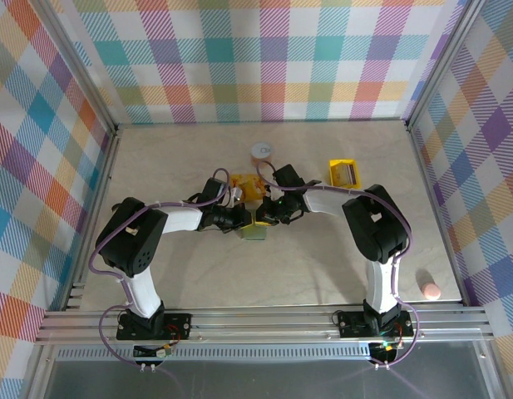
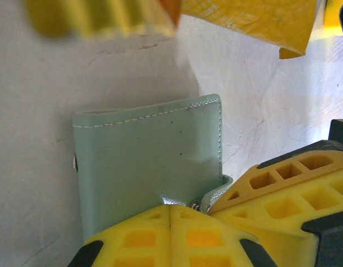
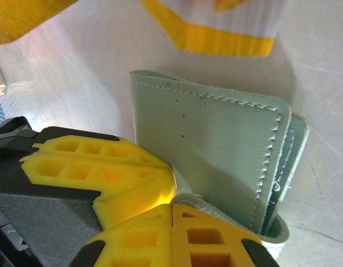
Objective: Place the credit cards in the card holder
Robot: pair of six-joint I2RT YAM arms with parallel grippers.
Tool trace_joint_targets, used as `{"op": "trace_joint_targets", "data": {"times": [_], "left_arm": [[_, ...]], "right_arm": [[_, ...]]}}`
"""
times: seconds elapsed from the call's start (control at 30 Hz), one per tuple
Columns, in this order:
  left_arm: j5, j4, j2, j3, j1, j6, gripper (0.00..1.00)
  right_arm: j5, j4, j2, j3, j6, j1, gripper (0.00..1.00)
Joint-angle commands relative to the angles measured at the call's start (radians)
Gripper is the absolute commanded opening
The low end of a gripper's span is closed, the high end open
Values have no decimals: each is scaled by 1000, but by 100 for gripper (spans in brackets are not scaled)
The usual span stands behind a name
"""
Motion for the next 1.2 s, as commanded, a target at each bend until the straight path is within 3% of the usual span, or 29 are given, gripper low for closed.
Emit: {"op": "trace_joint_targets", "data": {"times": [0.0,1.17], "left_arm": [[-18,-16,38,-10,-8,10,2],[-28,-42,42,6,-8,14,1]], "right_arm": [[-15,9,22,31,5,-3,0],[66,55,57,-104,22,-6,0]]}}
